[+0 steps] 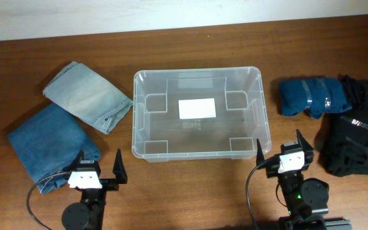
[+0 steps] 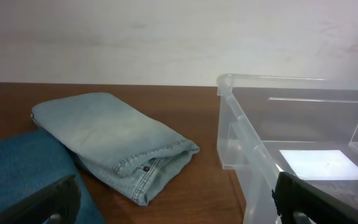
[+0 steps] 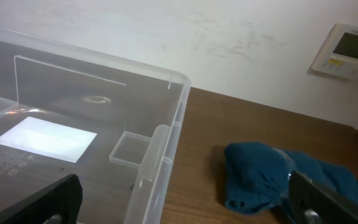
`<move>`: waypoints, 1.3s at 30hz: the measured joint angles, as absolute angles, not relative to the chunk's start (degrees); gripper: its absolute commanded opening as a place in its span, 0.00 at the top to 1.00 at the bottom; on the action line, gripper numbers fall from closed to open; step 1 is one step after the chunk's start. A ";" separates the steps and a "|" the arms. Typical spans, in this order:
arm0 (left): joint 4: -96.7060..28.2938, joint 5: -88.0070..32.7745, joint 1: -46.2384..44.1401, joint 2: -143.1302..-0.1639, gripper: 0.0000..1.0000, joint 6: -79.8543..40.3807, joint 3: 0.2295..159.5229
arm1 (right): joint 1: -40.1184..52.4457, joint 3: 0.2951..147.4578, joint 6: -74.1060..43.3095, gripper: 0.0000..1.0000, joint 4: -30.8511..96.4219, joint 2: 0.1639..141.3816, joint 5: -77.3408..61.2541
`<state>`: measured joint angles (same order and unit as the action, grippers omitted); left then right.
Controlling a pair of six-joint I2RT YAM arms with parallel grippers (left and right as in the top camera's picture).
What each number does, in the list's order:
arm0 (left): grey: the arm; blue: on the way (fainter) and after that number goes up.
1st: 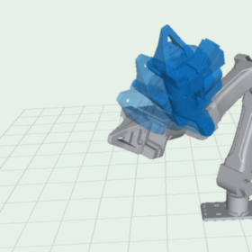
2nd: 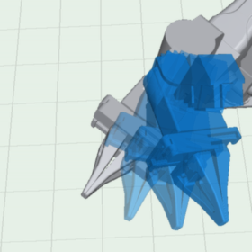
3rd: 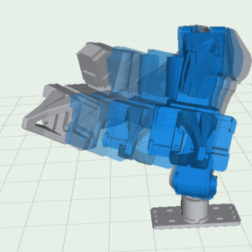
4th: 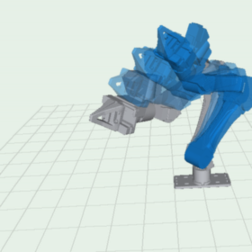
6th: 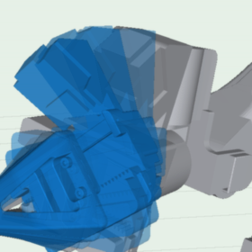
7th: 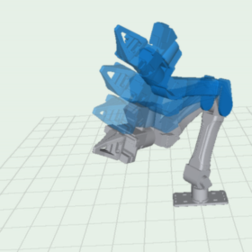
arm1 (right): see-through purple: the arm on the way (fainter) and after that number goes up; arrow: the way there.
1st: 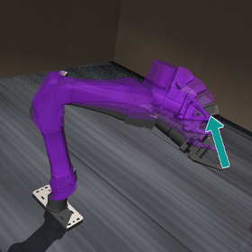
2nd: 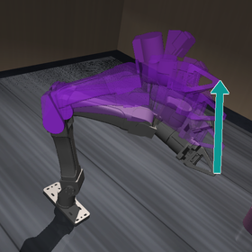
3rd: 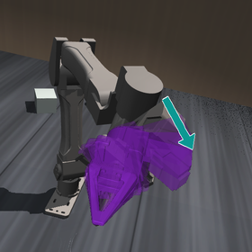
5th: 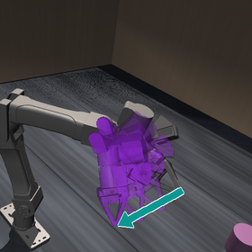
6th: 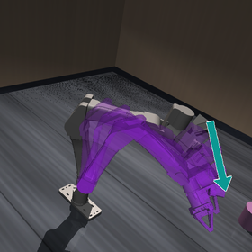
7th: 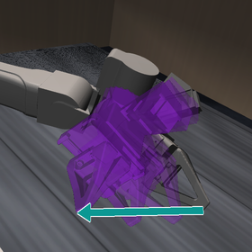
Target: Pack container
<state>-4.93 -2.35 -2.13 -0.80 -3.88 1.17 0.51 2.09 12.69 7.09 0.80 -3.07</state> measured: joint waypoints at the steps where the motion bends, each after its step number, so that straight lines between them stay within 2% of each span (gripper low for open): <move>1: -4.93 -2.35 -2.13 -0.80 0.01 -3.88 1.17 | 0.51 2.09 12.71 0.02 7.09 0.80 -3.07; 31: -4.93 -2.33 -2.13 -0.80 0.01 -3.88 1.17 | 0.51 2.07 12.69 0.02 7.09 0.80 -3.29; 39: -3.60 -2.28 -2.13 -0.80 0.01 -5.96 1.61 | 0.51 2.09 4.60 0.02 6.94 0.82 -0.62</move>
<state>-3.60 -2.28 -2.13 -0.80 -5.96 1.61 0.51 2.09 4.60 6.94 0.82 -0.62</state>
